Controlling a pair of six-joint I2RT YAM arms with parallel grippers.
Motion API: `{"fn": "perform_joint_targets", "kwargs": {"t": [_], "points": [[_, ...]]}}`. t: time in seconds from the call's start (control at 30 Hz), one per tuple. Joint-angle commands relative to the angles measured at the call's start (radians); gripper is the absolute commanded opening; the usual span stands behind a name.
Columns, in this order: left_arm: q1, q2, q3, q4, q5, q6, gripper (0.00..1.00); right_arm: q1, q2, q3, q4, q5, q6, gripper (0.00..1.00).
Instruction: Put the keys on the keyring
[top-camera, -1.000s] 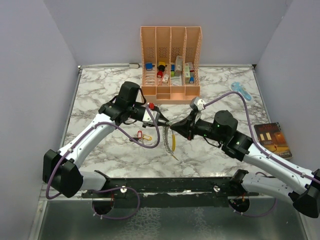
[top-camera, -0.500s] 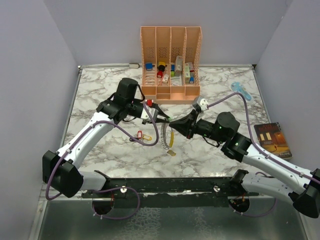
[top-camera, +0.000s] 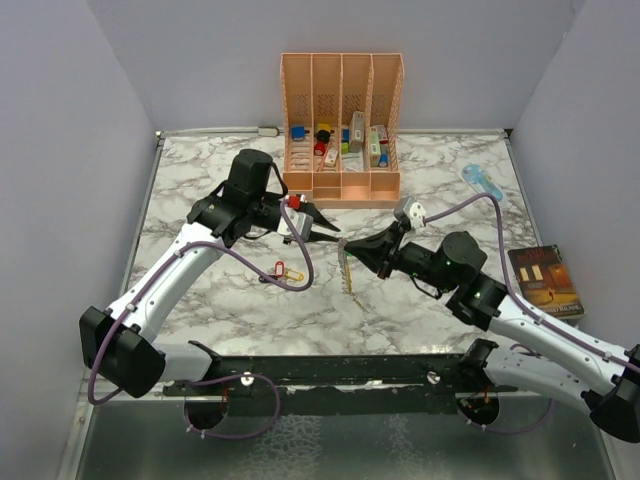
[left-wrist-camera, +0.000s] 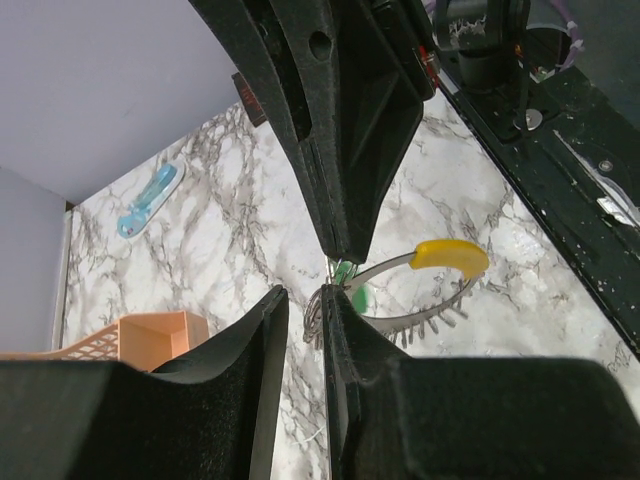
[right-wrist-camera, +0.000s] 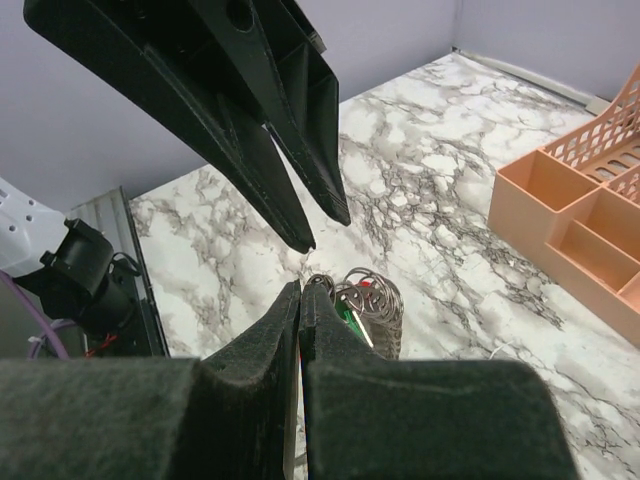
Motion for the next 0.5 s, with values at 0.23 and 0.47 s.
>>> {"fn": "perform_joint_targets", "kwargs": {"t": [0.23, 0.47], "points": [[0.002, -0.009, -0.024, -0.010, 0.075, 0.008, 0.23, 0.007, -0.035, 0.069, -0.069, -0.005, -0.041, 0.01], [0.001, -0.006, -0.035, -0.001, 0.109, -0.019, 0.24, 0.007, -0.032, 0.085, -0.083, -0.001, -0.046, 0.01]]}}
